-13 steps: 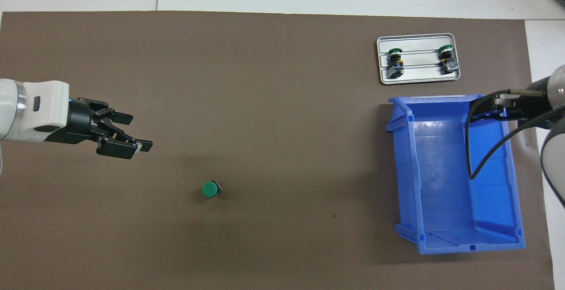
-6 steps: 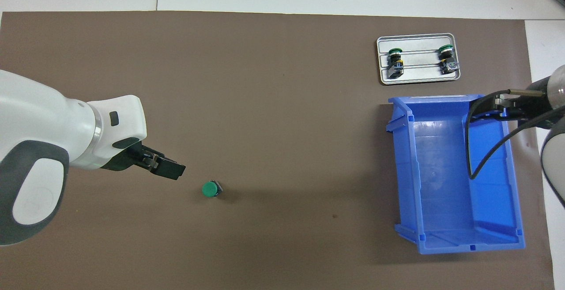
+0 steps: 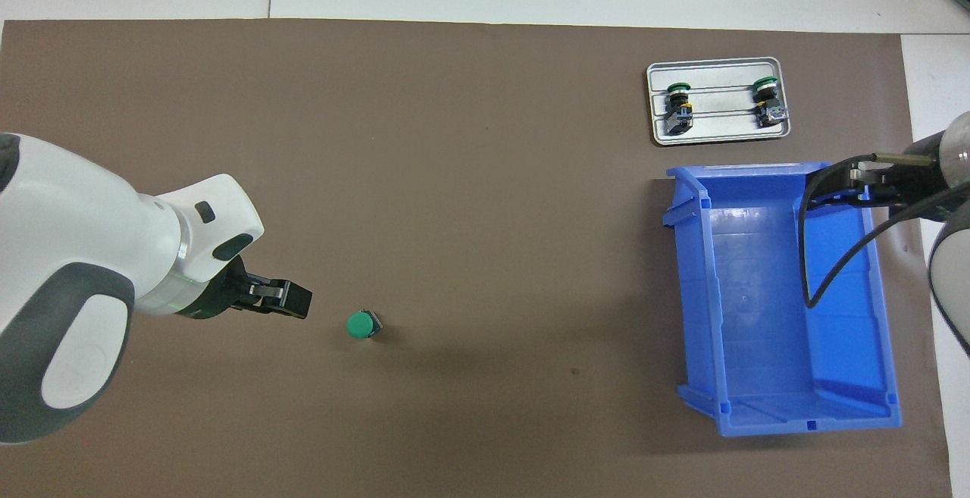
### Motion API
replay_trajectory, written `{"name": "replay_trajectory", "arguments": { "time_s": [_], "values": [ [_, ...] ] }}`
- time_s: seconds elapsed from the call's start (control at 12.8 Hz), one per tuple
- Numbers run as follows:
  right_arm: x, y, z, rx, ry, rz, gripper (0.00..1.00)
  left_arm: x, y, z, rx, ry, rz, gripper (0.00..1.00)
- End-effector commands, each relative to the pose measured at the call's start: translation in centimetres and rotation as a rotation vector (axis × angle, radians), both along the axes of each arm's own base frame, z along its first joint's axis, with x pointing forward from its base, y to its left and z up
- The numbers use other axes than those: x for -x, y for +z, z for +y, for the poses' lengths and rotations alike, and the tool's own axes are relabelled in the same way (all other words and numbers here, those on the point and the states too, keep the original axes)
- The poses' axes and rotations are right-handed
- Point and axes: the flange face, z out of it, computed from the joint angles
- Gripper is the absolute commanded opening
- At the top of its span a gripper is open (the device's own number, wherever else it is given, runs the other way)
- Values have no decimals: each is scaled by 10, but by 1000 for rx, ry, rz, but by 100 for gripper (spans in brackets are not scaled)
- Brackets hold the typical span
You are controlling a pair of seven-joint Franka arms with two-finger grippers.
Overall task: Place and press button with both arms
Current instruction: 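Bring the left gripper down over the top of the button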
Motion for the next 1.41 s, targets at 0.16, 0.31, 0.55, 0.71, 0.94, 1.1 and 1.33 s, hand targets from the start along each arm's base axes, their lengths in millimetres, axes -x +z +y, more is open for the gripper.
{"name": "replay_trajectory", "arguments": {
  "time_s": [0.16,0.31,0.55,0.71,0.94,1.1,1.33],
  "values": [
    [7,2,0,-17,19,-7,100,14,-4,-17,-90,35,-50,1],
    [7,1,0,-17,20,-5,100,14,-6,-19,-104,47,-72,0],
    [7,1,0,-17,19,-5,100,15,-26,-34,-93,120,-125,0],
    [7,1,0,-17,20,-5,100,23,-55,-48,-117,115,-150,0],
    [7,1,-1,-17,17,-5,100,35,-95,-61,-118,110,-160,0],
    [7,2,-1,-17,17,-7,100,41,-111,-60,-119,108,-161,0],
    [7,1,0,-17,19,-5,100,54,-133,-66,-121,114,-161,0]
  ]
}}
